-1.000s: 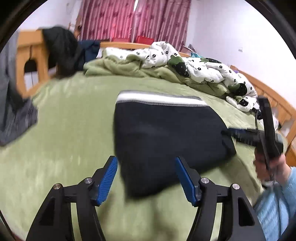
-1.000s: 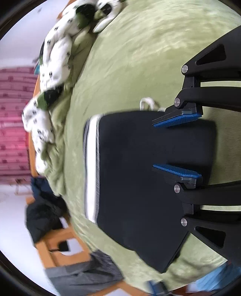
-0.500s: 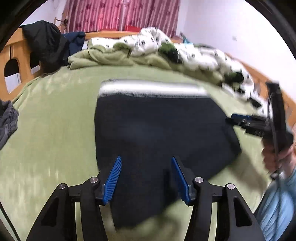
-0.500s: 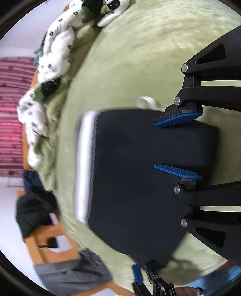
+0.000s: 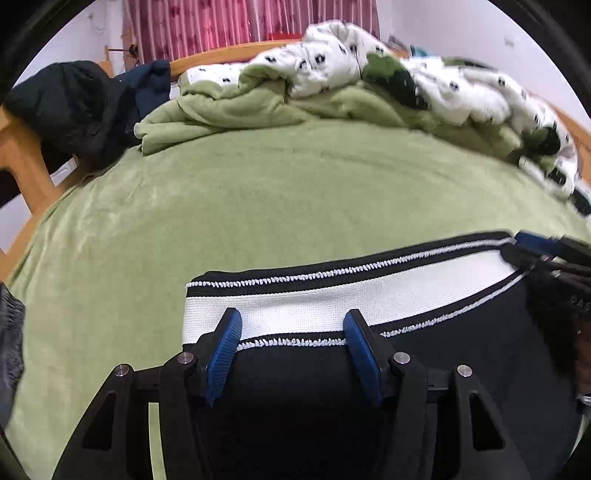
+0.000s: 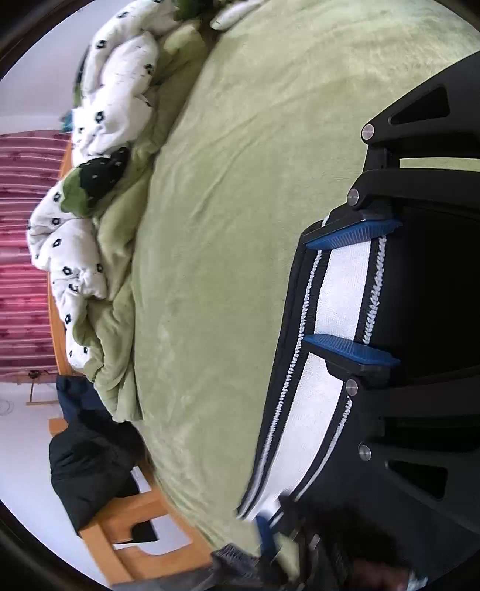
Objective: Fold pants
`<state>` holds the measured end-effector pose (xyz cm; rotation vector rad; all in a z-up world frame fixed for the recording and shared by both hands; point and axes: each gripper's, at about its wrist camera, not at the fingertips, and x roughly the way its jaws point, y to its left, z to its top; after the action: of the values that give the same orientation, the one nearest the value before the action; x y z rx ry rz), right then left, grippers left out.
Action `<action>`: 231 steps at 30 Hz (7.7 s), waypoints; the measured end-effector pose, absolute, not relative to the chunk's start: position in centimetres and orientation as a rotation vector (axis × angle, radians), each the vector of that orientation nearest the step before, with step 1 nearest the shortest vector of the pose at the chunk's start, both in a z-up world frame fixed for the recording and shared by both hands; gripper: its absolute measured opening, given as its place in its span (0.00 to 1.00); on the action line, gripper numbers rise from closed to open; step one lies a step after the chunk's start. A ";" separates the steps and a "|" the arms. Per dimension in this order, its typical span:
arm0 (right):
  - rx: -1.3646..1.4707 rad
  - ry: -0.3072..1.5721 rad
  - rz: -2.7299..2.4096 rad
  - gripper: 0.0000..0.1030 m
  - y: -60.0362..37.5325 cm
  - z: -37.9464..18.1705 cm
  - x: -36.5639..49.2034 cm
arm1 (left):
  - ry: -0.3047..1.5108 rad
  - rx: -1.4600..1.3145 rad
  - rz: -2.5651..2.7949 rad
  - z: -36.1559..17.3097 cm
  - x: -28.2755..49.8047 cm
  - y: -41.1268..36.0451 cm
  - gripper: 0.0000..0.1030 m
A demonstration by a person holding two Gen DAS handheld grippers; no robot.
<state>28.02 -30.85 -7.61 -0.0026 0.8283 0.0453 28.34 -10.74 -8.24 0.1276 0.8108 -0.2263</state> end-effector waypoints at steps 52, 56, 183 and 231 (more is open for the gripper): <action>0.038 0.784 0.078 0.53 -30.2 -8.1 27.1 | 0.719 0.164 -0.223 -8.2 28.0 -11.0 0.61; 0.045 0.787 0.079 0.53 -30.3 -8.1 27.1 | 0.719 0.160 -0.222 -8.2 28.1 -10.8 0.61; 0.009 0.748 -0.075 0.97 -27.3 5.6 -8.5 | 0.761 0.013 -0.118 3.8 -7.1 -5.1 0.75; 0.007 0.741 -0.066 0.97 -27.2 5.5 -8.0 | 0.733 0.036 -0.104 4.4 -7.3 -5.3 0.79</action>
<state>-7.98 -27.21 5.50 0.0075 0.7407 -0.0661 -7.26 -5.28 4.42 0.0355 0.7331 -0.1042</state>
